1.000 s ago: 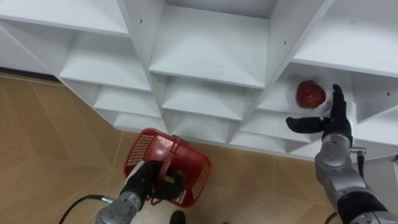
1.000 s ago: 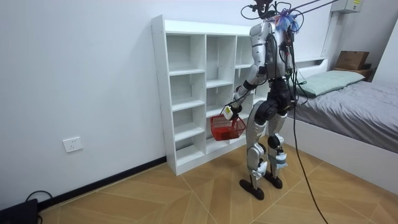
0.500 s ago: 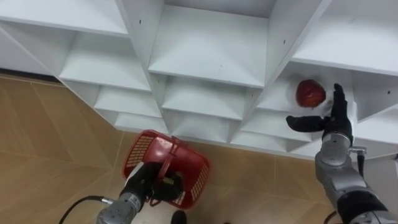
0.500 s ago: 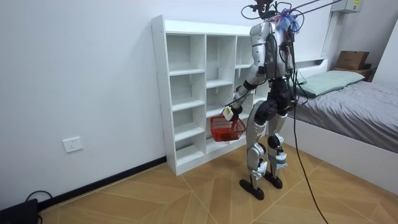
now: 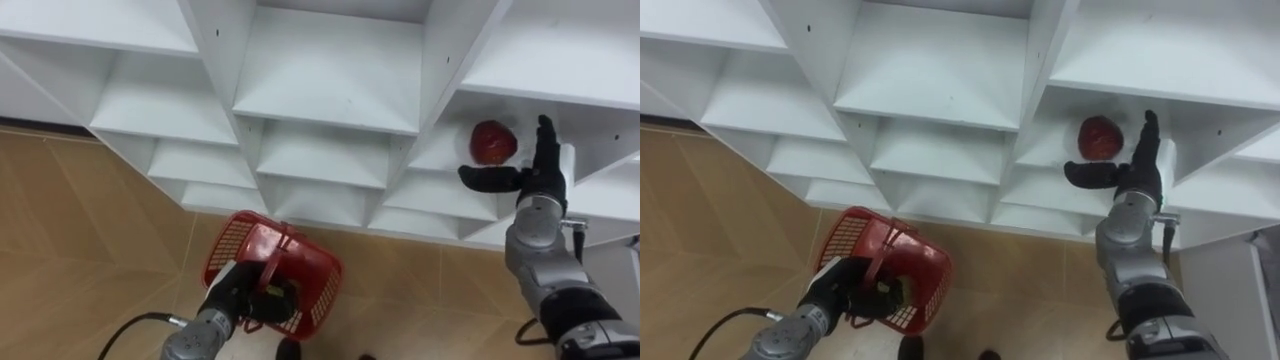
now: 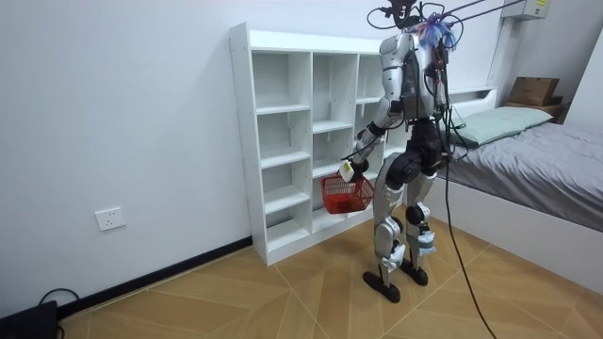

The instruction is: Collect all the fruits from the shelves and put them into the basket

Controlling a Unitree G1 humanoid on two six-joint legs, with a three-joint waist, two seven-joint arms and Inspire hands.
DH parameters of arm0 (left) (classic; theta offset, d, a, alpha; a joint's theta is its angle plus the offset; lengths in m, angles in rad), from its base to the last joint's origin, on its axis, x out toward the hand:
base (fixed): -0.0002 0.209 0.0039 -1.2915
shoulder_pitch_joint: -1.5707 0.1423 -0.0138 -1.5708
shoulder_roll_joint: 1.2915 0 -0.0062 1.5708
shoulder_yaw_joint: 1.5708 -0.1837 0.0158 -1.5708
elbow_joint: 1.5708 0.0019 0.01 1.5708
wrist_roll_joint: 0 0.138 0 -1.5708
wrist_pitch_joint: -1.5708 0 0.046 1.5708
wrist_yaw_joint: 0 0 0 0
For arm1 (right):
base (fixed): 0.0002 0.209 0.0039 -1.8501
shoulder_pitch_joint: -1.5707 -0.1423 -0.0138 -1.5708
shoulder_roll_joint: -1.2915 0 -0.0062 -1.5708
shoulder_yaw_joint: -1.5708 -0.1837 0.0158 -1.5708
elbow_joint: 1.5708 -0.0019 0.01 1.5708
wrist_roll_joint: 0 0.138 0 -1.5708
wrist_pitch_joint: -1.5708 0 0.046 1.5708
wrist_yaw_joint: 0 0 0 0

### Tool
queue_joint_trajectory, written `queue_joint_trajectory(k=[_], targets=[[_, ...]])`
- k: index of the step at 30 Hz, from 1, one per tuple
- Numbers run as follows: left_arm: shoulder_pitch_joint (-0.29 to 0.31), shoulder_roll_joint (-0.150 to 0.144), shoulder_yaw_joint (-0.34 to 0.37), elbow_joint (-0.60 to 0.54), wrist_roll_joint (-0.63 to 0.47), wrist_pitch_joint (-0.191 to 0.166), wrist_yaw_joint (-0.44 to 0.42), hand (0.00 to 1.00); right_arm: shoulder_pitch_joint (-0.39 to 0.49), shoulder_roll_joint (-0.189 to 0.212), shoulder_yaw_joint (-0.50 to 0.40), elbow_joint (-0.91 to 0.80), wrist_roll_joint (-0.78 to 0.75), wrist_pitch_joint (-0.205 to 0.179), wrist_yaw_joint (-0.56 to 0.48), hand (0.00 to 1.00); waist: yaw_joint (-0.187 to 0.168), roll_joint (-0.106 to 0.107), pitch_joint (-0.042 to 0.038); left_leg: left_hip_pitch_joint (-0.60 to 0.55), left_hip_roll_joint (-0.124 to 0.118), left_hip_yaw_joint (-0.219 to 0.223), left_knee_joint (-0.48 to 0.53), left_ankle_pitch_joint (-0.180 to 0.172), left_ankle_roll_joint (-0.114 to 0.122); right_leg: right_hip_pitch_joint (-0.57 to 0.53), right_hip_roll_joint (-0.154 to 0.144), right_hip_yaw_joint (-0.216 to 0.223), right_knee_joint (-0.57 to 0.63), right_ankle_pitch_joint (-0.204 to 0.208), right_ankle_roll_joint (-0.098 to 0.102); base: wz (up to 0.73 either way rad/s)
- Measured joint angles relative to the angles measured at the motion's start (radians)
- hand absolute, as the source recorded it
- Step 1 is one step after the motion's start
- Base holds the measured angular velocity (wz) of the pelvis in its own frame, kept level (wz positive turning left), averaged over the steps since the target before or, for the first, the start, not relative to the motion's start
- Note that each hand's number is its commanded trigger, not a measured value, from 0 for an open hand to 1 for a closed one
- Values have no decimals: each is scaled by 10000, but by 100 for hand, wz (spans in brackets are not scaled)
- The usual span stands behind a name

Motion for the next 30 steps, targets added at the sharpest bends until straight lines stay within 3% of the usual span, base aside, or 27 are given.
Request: queue_joint_trajectory(k=[7,20,30], targets=[[-44,-1,0,0,2,-2,-4,100,-164,-4,-2,-1,2,0,0,0,9,-13,9,-83,0,2,-18,0,1,-100,2,14,7,0,0,0],[-219,-68,9,228,-13,-3,-10,100,-203,-20,2,160,-157,0,306,0,23,-76,125,-106,-8,21,-12,5,6,-128,-27,-21,8,-4,7,0],[-238,-59,-5,328,-19,-3,-18,100,-205,-48,18,512,-160,11,292,0,20,-79,135,-127,-10,3,-15,6,8,-129,-37,-129,5,-4,7,0]])
